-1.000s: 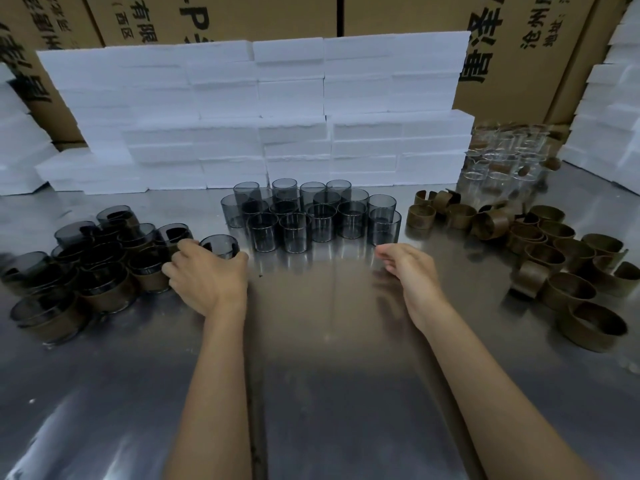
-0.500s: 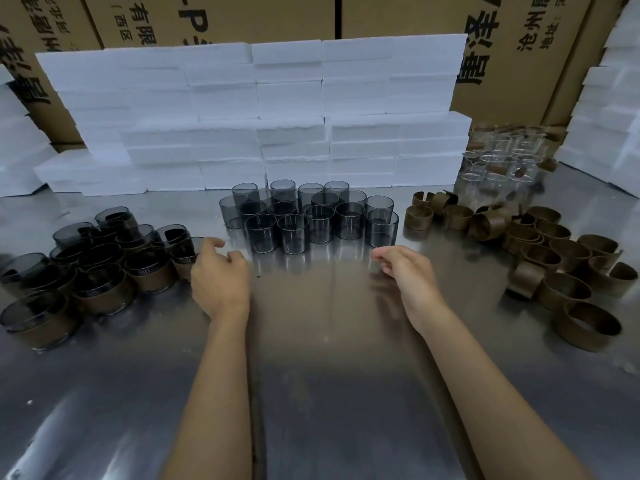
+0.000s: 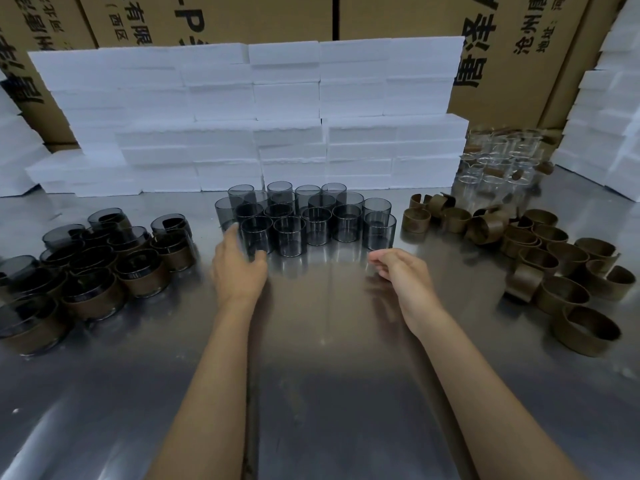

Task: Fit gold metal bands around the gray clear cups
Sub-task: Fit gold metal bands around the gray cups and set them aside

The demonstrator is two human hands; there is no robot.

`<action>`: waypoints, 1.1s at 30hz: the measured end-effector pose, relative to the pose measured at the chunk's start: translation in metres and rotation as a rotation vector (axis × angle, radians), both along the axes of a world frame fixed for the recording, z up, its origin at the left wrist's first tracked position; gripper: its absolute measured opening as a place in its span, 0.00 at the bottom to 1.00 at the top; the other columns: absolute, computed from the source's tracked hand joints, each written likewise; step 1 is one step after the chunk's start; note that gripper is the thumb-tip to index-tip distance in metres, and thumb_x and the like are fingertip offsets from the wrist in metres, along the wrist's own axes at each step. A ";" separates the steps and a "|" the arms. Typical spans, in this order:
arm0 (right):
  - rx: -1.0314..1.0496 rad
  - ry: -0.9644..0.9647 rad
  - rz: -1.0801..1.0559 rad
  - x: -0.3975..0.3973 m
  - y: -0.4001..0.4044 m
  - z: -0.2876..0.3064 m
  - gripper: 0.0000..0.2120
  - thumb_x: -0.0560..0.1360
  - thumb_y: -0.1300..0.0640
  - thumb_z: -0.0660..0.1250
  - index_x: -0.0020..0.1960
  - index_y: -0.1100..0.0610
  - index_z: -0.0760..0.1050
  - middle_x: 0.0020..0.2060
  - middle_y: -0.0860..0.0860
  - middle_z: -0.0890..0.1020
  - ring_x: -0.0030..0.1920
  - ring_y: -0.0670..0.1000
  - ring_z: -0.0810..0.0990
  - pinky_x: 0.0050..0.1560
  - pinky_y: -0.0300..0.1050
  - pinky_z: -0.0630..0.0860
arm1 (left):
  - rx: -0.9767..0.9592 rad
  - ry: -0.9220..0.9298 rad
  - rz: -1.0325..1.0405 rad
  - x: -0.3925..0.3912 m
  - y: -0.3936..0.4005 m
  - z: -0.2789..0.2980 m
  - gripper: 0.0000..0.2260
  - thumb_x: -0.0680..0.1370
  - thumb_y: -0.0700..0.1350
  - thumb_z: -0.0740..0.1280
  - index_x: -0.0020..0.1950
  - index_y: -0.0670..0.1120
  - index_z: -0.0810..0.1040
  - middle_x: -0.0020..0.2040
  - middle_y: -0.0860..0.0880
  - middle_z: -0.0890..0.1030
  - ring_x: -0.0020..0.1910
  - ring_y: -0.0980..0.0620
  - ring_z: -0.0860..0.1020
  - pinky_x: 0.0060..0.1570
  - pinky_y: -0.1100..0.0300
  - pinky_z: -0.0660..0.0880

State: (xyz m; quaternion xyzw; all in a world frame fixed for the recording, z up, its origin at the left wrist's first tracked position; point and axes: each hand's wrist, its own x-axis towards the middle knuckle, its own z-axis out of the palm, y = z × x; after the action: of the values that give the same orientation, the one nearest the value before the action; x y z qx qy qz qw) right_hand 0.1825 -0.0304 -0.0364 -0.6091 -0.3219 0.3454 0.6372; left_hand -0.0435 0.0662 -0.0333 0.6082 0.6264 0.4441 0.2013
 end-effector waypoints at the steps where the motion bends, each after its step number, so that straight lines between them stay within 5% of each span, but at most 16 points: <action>1: 0.000 -0.003 0.000 0.000 0.001 0.000 0.14 0.79 0.62 0.64 0.41 0.52 0.85 0.46 0.47 0.86 0.52 0.47 0.82 0.49 0.37 0.75 | 0.020 0.005 -0.065 0.003 0.004 0.000 0.28 0.80 0.42 0.68 0.79 0.48 0.65 0.75 0.43 0.70 0.74 0.41 0.68 0.73 0.47 0.64; 6: -0.010 -0.016 0.000 -0.001 0.001 0.003 0.15 0.79 0.63 0.63 0.41 0.52 0.85 0.44 0.45 0.86 0.50 0.45 0.81 0.47 0.35 0.74 | 0.117 0.023 -0.101 0.007 0.022 -0.002 0.13 0.80 0.42 0.71 0.63 0.42 0.76 0.64 0.43 0.77 0.61 0.45 0.74 0.56 0.59 0.65; 10: -0.020 -0.032 0.000 -0.001 0.000 0.003 0.14 0.79 0.63 0.62 0.43 0.52 0.85 0.45 0.45 0.86 0.52 0.44 0.81 0.50 0.36 0.74 | 0.115 0.011 -0.049 0.006 0.023 -0.002 0.07 0.79 0.42 0.71 0.53 0.41 0.75 0.54 0.41 0.79 0.48 0.48 0.72 0.47 0.59 0.64; 14: -0.030 -0.005 -0.002 -0.001 0.000 0.004 0.13 0.79 0.62 0.64 0.43 0.53 0.85 0.44 0.47 0.86 0.50 0.46 0.81 0.50 0.36 0.75 | 0.271 -0.128 0.014 0.008 0.005 0.020 0.10 0.78 0.43 0.73 0.56 0.43 0.77 0.57 0.44 0.78 0.55 0.46 0.77 0.54 0.60 0.68; 16: -0.025 0.012 0.002 0.000 -0.001 0.004 0.10 0.79 0.61 0.65 0.44 0.54 0.85 0.43 0.48 0.86 0.49 0.47 0.82 0.48 0.36 0.75 | 0.320 -0.283 -0.012 0.016 -0.009 0.038 0.18 0.75 0.47 0.76 0.61 0.50 0.73 0.56 0.51 0.80 0.53 0.53 0.80 0.53 0.62 0.73; 19: 0.016 0.093 0.010 0.000 0.000 0.010 0.07 0.80 0.55 0.69 0.48 0.56 0.83 0.45 0.52 0.86 0.46 0.47 0.82 0.45 0.36 0.77 | 0.161 -0.505 -0.204 0.042 -0.026 0.064 0.29 0.70 0.51 0.81 0.63 0.55 0.67 0.52 0.56 0.82 0.45 0.65 0.81 0.42 0.74 0.73; 21: 0.028 0.198 0.012 -0.001 0.000 0.019 0.13 0.79 0.45 0.69 0.53 0.55 0.81 0.47 0.52 0.87 0.46 0.48 0.83 0.45 0.39 0.78 | -0.045 -0.638 -0.387 0.065 -0.031 0.072 0.29 0.68 0.49 0.83 0.62 0.50 0.70 0.50 0.54 0.83 0.42 0.66 0.83 0.42 0.70 0.77; 25: 0.114 0.348 0.172 0.003 -0.010 0.029 0.33 0.70 0.29 0.64 0.64 0.52 0.79 0.53 0.51 0.86 0.53 0.51 0.84 0.50 0.46 0.77 | -0.298 -0.779 -0.656 0.098 -0.041 0.054 0.25 0.66 0.46 0.83 0.59 0.43 0.79 0.50 0.46 0.88 0.51 0.49 0.86 0.47 0.59 0.79; 28: 0.128 0.353 0.246 0.006 -0.016 0.031 0.35 0.71 0.31 0.66 0.64 0.57 0.79 0.51 0.54 0.86 0.49 0.52 0.84 0.54 0.49 0.77 | -0.388 -0.900 -0.802 0.109 -0.049 0.033 0.23 0.67 0.45 0.80 0.58 0.41 0.79 0.49 0.45 0.88 0.47 0.50 0.86 0.46 0.62 0.80; 33: 0.111 0.332 0.294 0.003 -0.018 0.031 0.37 0.72 0.35 0.70 0.67 0.63 0.76 0.62 0.67 0.80 0.55 0.59 0.80 0.57 0.52 0.74 | -0.495 -1.019 -0.888 0.109 -0.056 0.030 0.22 0.71 0.43 0.78 0.61 0.37 0.78 0.46 0.44 0.86 0.41 0.51 0.85 0.36 0.61 0.80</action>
State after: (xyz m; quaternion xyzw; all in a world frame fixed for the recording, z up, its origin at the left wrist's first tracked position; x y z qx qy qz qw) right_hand 0.1852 -0.0481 -0.0056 -0.4546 -0.3165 0.5116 0.6568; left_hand 0.0655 0.0102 -0.0034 0.4593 0.2303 0.3937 0.7623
